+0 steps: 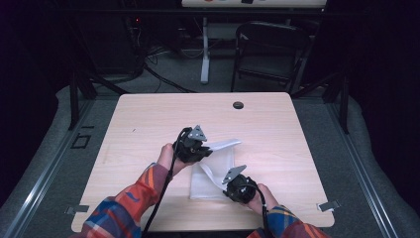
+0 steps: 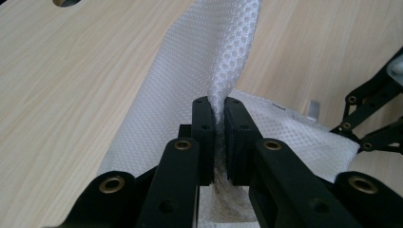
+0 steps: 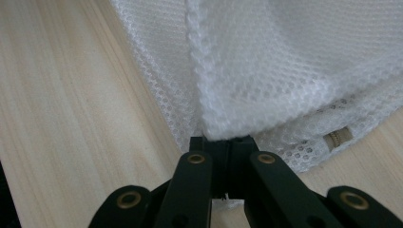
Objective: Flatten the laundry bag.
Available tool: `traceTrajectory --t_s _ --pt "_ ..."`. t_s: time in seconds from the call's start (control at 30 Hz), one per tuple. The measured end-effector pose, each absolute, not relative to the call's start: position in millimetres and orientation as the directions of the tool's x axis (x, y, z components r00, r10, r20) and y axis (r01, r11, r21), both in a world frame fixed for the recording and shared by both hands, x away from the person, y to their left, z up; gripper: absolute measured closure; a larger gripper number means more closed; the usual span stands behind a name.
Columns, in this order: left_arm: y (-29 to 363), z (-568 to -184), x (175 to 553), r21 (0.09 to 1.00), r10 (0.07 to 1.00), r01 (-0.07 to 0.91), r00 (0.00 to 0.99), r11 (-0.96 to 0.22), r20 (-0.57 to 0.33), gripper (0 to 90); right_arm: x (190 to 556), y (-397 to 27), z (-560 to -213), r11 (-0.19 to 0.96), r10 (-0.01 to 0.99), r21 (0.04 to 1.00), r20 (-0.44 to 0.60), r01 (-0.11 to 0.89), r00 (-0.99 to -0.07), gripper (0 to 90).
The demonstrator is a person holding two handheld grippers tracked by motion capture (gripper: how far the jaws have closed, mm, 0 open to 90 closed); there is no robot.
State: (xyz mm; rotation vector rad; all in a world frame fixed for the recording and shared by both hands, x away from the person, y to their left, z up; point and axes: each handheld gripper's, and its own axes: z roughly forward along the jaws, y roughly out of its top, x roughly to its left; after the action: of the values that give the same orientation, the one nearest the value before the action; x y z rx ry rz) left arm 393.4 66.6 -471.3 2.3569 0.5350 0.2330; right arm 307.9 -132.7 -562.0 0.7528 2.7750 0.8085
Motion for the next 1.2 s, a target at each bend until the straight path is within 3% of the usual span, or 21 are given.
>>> traceTrajectory --t_s 1.2 --pt "61 -434 477 0.659 0.534 0.365 0.843 -0.658 0.067 83.8 309 -134 -561 0.735 0.503 0.533 -0.013 0.420 -0.864 89.9"
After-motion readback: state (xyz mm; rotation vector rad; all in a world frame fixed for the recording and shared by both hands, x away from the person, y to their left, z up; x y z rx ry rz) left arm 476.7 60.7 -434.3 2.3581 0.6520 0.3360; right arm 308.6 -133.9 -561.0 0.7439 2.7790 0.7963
